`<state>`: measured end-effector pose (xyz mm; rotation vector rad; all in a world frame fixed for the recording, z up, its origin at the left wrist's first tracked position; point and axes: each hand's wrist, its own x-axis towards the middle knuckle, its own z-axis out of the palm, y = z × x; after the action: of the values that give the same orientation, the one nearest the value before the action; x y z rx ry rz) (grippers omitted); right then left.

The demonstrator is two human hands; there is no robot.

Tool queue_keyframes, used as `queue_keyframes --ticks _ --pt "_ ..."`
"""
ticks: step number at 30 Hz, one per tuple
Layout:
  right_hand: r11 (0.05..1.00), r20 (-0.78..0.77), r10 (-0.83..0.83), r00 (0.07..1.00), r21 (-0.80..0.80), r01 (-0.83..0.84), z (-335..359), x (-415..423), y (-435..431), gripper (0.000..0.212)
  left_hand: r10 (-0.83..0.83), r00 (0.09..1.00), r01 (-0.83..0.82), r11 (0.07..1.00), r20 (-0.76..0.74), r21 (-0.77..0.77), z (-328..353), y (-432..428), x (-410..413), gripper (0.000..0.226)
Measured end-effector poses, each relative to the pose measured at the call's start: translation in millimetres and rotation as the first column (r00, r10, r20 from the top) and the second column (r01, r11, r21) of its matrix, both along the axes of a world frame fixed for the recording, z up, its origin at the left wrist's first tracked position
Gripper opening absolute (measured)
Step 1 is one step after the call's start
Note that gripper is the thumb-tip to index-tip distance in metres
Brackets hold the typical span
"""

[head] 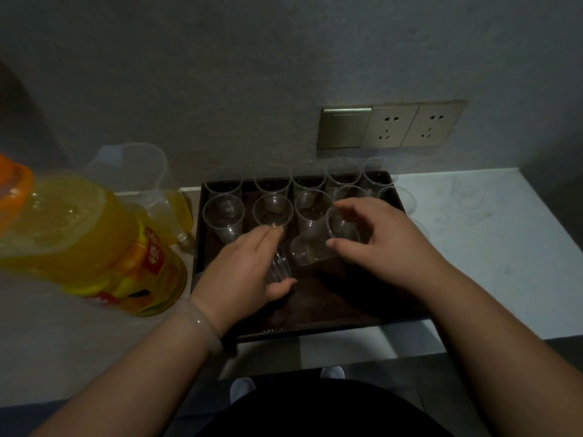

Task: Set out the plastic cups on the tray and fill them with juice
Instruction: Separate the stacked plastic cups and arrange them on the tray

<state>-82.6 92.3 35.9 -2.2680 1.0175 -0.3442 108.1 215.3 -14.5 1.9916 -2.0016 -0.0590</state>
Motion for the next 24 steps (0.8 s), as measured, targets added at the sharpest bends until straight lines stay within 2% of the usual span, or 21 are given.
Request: queue_keyframes --ticks 8,15,24 --pt "0.963 -0.285 0.137 0.949 -0.187 -0.195 -20 20 14 0.076 0.008 1.0 -0.009 0.999 0.023 0.033 2 9 8 0.082" --pt "0.935 -0.341 0.124 0.932 -0.274 -0.225 -30 30 15 0.072 -0.014 1.0 0.013 0.999 0.026 0.048 2 12 13 0.082" --pt "0.942 -0.336 0.108 0.936 -0.267 -0.204 -32 32 13 0.072 -0.011 1.0 0.01 0.998 0.015 0.068 1 9 16 0.081"
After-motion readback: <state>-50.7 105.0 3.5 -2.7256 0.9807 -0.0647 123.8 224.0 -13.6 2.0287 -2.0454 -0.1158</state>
